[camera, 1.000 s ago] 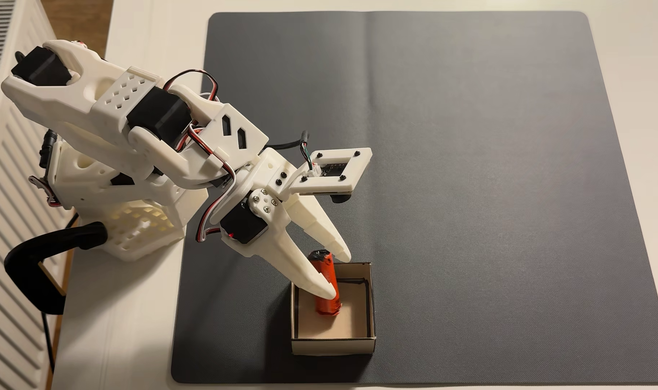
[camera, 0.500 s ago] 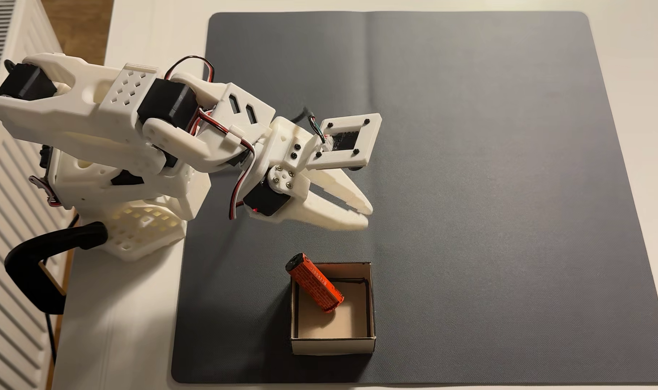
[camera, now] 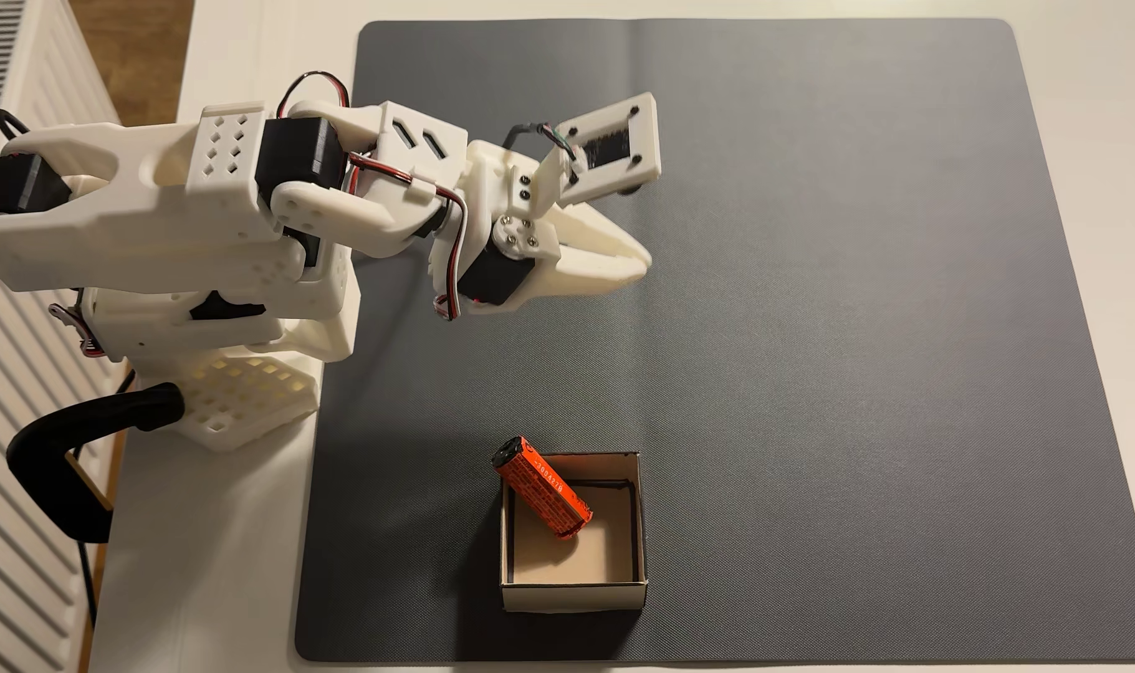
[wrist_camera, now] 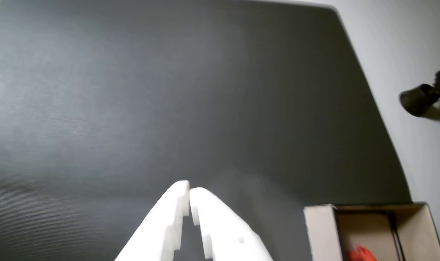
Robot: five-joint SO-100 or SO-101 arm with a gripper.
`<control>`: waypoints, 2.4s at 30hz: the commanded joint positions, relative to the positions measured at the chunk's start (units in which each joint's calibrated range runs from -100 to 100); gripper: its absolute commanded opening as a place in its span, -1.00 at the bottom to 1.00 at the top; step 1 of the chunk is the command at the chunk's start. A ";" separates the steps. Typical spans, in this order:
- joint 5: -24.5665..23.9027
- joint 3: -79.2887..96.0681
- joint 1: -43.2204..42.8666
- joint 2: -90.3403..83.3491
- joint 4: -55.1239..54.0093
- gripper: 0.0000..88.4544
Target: Pick the red object and place it in the box
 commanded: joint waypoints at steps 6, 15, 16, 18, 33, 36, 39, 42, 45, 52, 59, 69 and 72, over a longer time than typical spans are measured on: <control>0.14 3.01 -1.63 -0.40 5.54 -0.98; 0.14 3.01 -2.15 -0.40 19.79 -0.98; 0.14 3.01 -2.15 -0.40 21.01 -0.98; 0.19 3.01 -2.15 -0.40 23.46 -0.98; 0.66 3.01 -1.56 -0.40 35.35 -0.98; 0.66 3.01 -1.56 -0.40 35.43 -0.98; 0.66 3.01 -1.63 -0.40 35.43 -0.98; 0.66 3.01 -1.63 -0.40 35.43 -0.98; 0.66 3.01 -1.63 -0.40 35.43 -0.98; 0.66 3.01 -1.63 -0.40 35.43 -0.98; 0.66 3.01 -1.63 -0.40 35.43 -0.98; 0.66 3.01 -1.63 -0.40 35.43 -0.98; 0.66 3.01 -1.63 -0.40 35.43 -0.98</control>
